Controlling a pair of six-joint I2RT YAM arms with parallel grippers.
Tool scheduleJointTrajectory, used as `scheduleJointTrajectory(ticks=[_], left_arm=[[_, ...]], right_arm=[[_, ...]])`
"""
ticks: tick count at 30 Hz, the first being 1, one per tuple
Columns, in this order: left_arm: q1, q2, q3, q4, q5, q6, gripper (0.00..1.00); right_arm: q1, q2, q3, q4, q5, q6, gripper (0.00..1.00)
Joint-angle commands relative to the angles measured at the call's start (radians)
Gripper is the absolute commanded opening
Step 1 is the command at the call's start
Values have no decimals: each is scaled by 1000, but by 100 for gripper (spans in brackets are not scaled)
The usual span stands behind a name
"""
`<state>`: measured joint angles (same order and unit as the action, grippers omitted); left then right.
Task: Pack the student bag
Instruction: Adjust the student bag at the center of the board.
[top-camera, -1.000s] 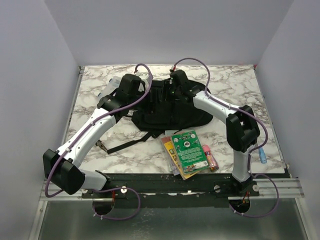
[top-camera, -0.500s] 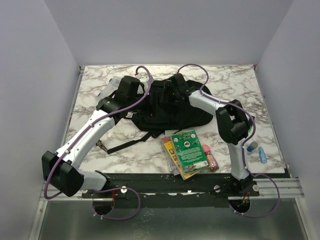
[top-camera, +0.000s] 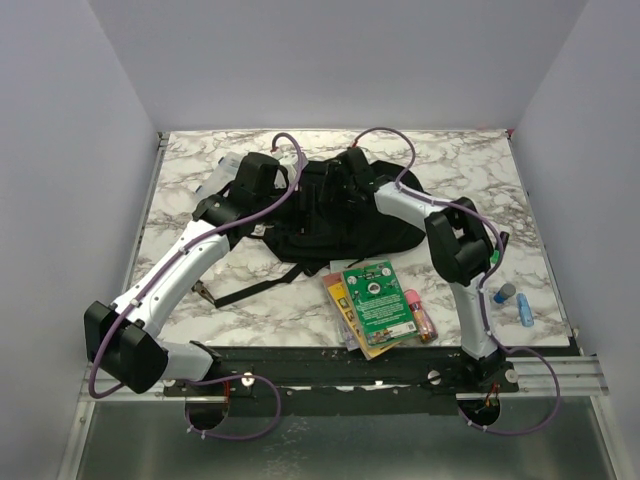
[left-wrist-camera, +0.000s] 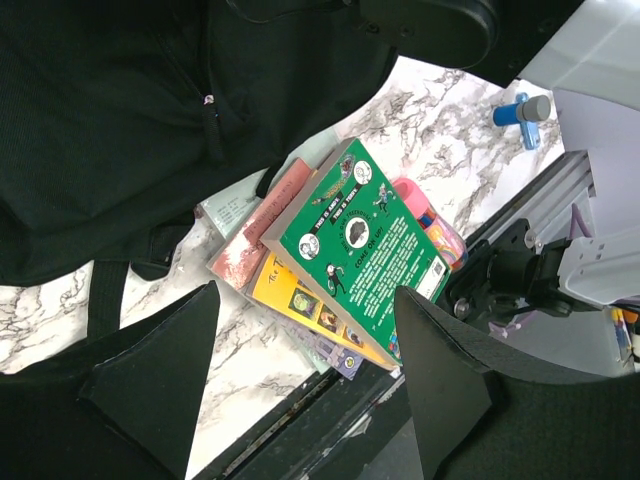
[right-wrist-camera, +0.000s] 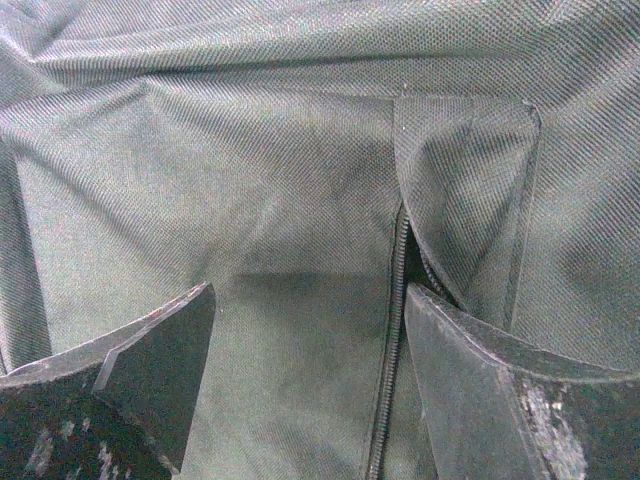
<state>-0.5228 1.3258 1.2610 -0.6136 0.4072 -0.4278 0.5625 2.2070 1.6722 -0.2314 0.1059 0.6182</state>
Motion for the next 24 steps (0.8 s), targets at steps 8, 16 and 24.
scheduleJointTrajectory(ticks=[8,16,24], left_arm=[[17,-5,-11,20,16,12,73],[33,36,-7,22,-10,22,76],[38,77,-3,22,-42,19,77]], right_arm=[[-111,-61,-310,526,-424,124,56],[-148,-28,-360,752,-683,278,24],[-153,-27,-312,640,-697,216,22]])
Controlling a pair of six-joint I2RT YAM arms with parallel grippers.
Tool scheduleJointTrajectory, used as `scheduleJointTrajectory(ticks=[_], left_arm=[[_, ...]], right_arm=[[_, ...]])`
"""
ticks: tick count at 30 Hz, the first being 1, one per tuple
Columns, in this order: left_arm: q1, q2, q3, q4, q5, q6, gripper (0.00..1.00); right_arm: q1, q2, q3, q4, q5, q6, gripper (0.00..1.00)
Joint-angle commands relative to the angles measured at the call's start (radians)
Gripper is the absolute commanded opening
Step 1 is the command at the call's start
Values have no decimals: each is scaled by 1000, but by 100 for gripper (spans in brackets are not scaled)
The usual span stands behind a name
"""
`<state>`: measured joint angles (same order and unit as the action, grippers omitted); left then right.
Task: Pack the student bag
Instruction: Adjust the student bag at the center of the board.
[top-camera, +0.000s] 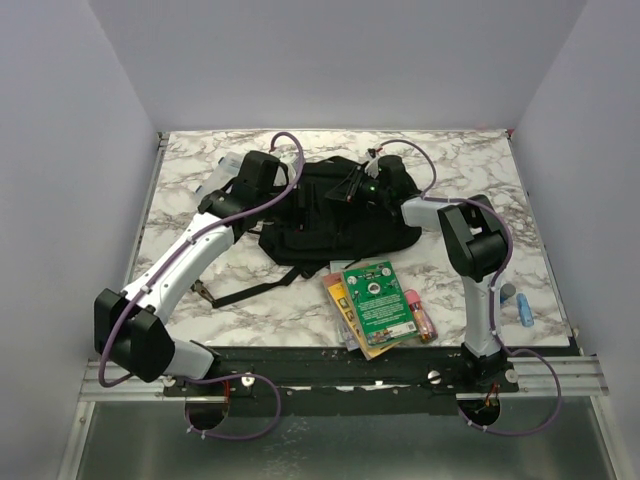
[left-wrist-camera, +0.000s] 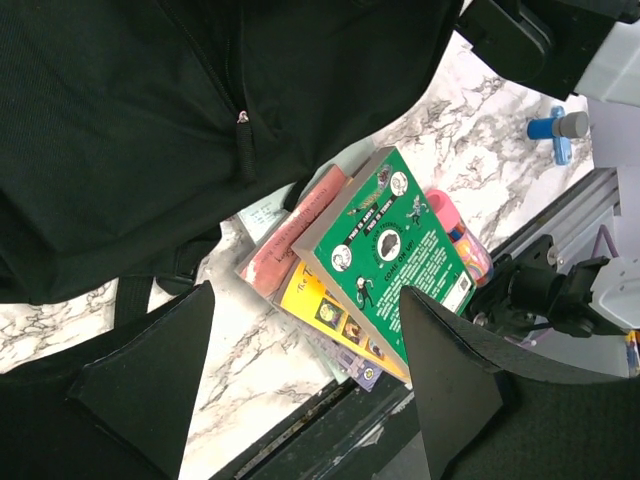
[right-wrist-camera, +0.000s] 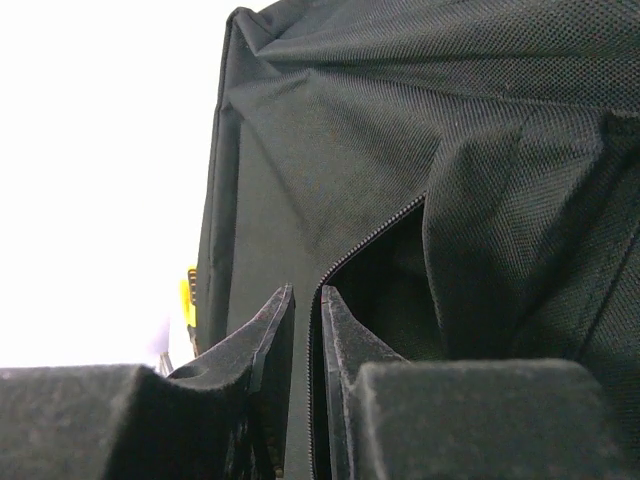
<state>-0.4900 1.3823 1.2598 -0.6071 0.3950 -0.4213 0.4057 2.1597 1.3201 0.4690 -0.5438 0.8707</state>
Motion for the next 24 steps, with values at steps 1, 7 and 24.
scheduleJointTrajectory(ticks=[1,7,24], left_arm=[[5,25,-1,15,-34,11,77],[6,58,13,22,-29,-20,77],[6,21,-69,91,-58,-160,77]], right_arm=[[4,20,47,-92,-33,-53,23],[4,-15,12,-180,11,-124,38],[12,-46,-82,31,-163,-24,28]])
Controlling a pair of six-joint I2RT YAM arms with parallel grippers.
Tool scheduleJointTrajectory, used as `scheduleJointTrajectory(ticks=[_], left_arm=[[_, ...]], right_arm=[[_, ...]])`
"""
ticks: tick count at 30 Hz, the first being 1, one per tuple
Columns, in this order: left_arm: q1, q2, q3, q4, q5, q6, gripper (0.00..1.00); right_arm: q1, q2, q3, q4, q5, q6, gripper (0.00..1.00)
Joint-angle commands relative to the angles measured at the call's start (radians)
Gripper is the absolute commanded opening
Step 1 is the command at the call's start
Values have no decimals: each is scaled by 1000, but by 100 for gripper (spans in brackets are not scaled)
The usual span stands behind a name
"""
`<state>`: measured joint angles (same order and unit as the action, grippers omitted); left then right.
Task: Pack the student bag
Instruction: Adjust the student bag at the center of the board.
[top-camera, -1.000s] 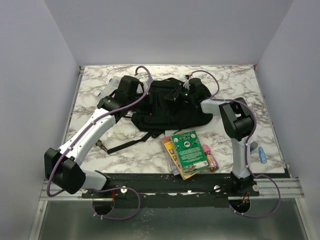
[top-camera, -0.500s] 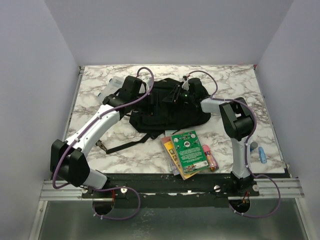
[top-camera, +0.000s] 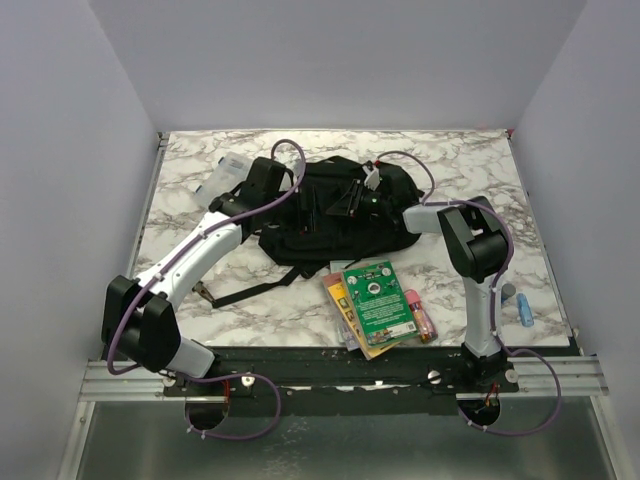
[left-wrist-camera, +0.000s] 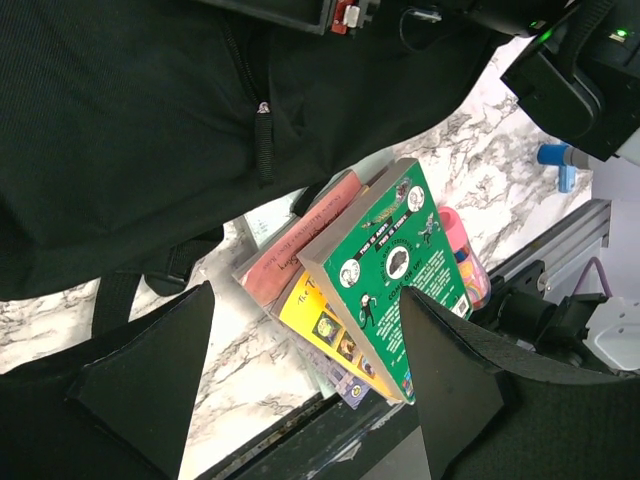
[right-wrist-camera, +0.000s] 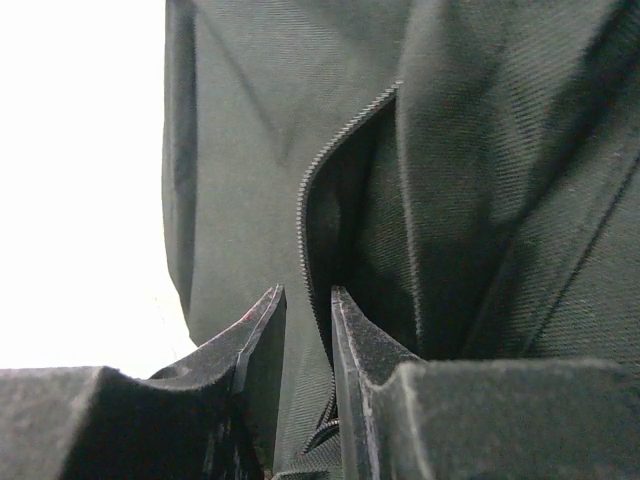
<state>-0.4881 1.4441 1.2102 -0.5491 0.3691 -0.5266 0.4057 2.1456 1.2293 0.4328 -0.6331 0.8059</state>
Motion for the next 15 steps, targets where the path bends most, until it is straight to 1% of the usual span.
scheduleJointTrajectory(ticks=[1,4,6,8,10,12,14,15], left_arm=[[4,-49,-22,36,-30,-63,77],[3,-80,-47,56,-41,-89,77],[4,-98,-62,58,-62,-106,77],[3,-124,-86,71,-85,-124,77],[3,-151,-114,86,-112,-145,77],[3,-172,-137,100,-118,-167,78],[3,-182,-151,111,-104,-177,79],[3,-181,-153,116,-96,-179,79]], right_arm=[[15,-24,19,72,-74,44,26],[26,1,59,72,-88,86,8],[31,-13,44,160,-134,171,1],[33,-40,-10,318,-170,332,1],[32,-54,-67,551,-203,533,1],[34,-41,-111,745,-196,703,1],[38,-9,-118,837,-197,787,1],[38,4,-117,841,-200,797,2]])
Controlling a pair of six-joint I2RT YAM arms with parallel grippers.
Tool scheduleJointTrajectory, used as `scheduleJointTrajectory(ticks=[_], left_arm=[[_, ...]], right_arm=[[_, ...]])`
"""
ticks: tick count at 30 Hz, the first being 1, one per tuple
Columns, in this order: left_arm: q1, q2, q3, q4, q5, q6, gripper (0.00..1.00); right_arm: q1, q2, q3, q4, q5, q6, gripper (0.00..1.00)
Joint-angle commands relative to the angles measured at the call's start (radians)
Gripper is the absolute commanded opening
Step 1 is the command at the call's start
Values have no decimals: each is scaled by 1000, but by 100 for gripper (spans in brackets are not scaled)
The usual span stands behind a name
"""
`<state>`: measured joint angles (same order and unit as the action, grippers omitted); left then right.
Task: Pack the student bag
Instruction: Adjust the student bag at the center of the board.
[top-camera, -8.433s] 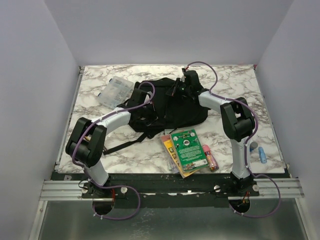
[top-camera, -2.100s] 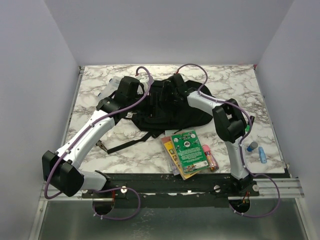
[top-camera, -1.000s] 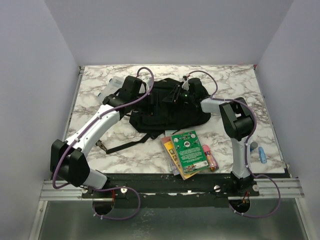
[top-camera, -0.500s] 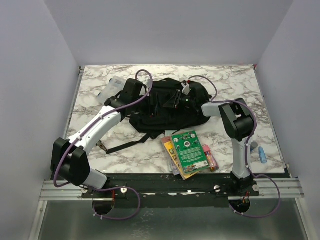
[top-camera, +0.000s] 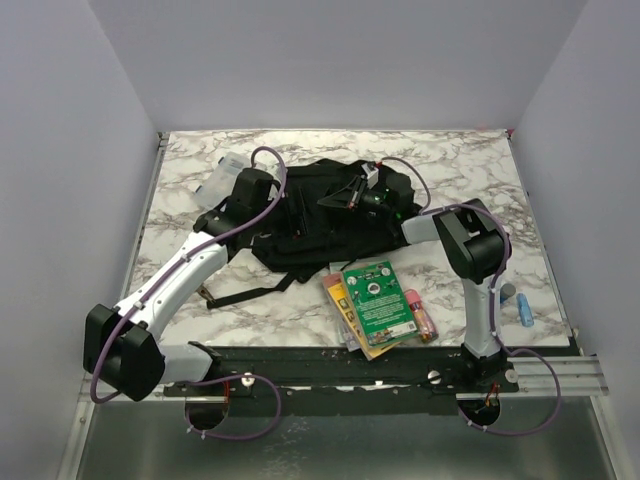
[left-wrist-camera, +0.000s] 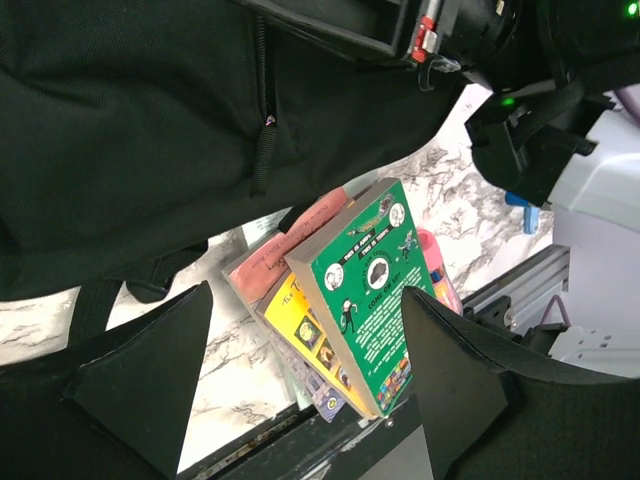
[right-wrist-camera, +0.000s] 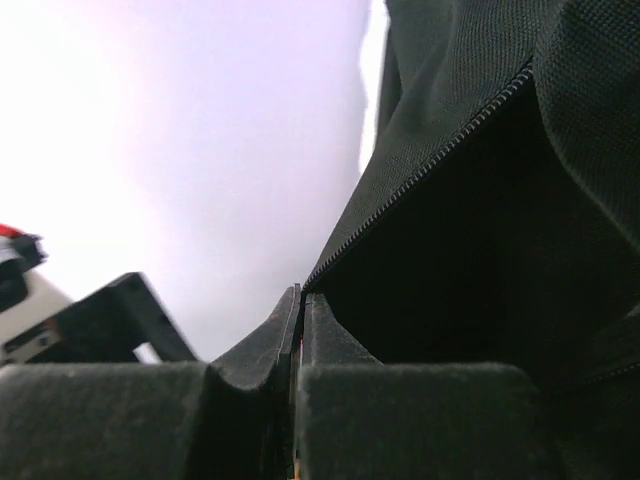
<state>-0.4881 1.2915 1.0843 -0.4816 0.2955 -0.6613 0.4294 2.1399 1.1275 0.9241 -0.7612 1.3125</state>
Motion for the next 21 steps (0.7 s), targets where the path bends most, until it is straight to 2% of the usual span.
scheduleJointTrajectory(ticks=[1,4,7,11,15,21], left_arm=[[4,-25,-27,48,-17,-44,79],[3,-19,-21,49,8,-41,79],[3,-30,-29,50,14,-35,79],[3,-50,-30,47,22,-6,80],[3,-64,-10,31,31,40,80],[3,-67,46,-41,50,152,81]], right_arm=[[14,16,-18,341,-73,288,4],[13,-10,-31,218,-71,194,16],[14,-83,-31,-60,-33,-22,35],[14,-182,-6,-444,77,-290,51],[12,-288,20,-772,230,-523,62],[11,-503,-28,-1107,510,-693,70]])
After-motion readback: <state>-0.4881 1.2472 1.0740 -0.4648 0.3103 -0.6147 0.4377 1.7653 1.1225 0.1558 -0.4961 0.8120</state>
